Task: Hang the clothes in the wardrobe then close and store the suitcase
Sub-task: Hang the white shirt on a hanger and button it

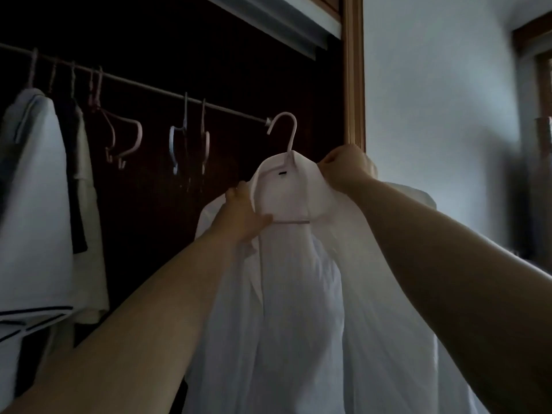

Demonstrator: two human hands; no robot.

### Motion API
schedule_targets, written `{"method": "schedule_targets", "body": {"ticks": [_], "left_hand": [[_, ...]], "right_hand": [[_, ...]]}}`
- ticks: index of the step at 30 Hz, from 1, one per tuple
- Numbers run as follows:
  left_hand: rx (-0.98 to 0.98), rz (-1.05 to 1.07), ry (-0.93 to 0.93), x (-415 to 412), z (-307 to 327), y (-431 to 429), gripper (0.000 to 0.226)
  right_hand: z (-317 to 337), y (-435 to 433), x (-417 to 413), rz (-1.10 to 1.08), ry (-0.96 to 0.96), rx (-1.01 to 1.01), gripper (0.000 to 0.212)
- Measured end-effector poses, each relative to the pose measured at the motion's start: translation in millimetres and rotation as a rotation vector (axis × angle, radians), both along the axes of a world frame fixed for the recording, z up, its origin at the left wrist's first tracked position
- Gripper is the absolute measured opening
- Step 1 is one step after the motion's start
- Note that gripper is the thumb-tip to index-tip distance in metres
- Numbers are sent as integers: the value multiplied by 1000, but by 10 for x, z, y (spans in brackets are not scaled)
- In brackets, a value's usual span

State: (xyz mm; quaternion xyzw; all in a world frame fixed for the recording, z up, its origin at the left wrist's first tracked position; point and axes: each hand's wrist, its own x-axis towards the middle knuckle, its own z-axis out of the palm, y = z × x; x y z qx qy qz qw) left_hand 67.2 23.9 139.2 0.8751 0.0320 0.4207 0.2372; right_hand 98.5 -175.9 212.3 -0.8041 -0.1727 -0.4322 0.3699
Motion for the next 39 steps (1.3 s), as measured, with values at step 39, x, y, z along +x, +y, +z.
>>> {"method": "schedule_targets", "body": {"ticks": [39], "left_hand": [[-236, -57, -174, 1639, 902, 1736, 46]], "right_hand": [[1223, 2084, 1553, -191, -249, -188, 18]]}}
